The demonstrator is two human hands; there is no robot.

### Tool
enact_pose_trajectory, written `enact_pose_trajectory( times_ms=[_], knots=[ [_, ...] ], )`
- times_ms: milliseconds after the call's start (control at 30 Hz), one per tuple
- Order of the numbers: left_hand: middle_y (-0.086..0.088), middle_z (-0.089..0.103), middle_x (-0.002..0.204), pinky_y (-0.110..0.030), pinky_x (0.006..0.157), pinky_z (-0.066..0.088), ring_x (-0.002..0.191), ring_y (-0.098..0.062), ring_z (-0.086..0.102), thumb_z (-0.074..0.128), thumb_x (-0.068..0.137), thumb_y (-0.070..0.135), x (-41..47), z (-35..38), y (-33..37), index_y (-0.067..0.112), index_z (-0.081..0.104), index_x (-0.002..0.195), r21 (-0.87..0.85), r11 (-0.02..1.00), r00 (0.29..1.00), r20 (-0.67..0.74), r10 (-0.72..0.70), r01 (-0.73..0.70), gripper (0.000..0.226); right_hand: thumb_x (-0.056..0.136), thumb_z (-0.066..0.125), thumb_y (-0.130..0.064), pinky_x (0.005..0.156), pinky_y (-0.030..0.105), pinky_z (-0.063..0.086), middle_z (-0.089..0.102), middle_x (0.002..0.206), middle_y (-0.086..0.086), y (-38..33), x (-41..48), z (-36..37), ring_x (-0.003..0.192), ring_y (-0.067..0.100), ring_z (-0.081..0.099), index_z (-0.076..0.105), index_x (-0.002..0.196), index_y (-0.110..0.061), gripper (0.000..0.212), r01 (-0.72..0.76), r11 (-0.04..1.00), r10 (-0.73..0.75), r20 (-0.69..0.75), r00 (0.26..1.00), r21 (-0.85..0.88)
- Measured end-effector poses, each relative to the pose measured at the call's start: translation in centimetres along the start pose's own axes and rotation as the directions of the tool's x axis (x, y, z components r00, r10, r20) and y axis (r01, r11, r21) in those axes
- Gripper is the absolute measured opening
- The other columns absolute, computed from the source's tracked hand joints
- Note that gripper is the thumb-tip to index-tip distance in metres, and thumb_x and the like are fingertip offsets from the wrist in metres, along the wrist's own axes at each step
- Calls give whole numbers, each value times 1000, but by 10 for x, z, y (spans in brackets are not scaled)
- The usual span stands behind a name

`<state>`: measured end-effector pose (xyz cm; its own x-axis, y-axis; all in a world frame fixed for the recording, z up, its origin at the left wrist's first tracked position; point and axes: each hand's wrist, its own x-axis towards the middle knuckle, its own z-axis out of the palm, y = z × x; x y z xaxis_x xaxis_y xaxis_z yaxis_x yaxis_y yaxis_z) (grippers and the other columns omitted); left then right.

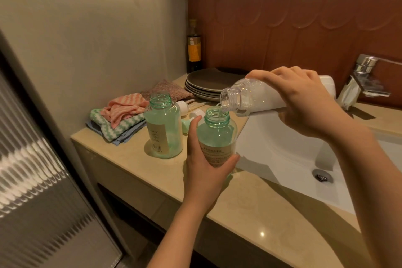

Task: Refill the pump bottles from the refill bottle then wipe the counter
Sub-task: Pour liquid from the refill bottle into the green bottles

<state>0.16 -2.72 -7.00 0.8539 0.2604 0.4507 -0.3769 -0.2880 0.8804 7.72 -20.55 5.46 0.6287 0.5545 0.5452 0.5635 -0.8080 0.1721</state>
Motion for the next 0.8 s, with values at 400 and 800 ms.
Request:
enact_pose_trajectory(
  times_ms=[400,800],
  knots=[
    [24,26,147,-29,107,36,135,0,30,83,70,18,0,0,2,58,14,135,3,1000,1000,0,-6,6,103,71,66,7,92,42,32,49,122,3,-1,0,0,107,25,43,21,138,-44,96,0,1000,0,-3,1000,-5],
    [26,27,146,-36,110,36,135,-1,30,83,69,20,0,0,3,55,15,137,13,1000,1000,-5,-8,8,102,71,65,8,93,43,31,50,123,3,-1,0,-1,108,25,43,23,139,-43,95,0,1000,0,0,1000,11]
  ],
)
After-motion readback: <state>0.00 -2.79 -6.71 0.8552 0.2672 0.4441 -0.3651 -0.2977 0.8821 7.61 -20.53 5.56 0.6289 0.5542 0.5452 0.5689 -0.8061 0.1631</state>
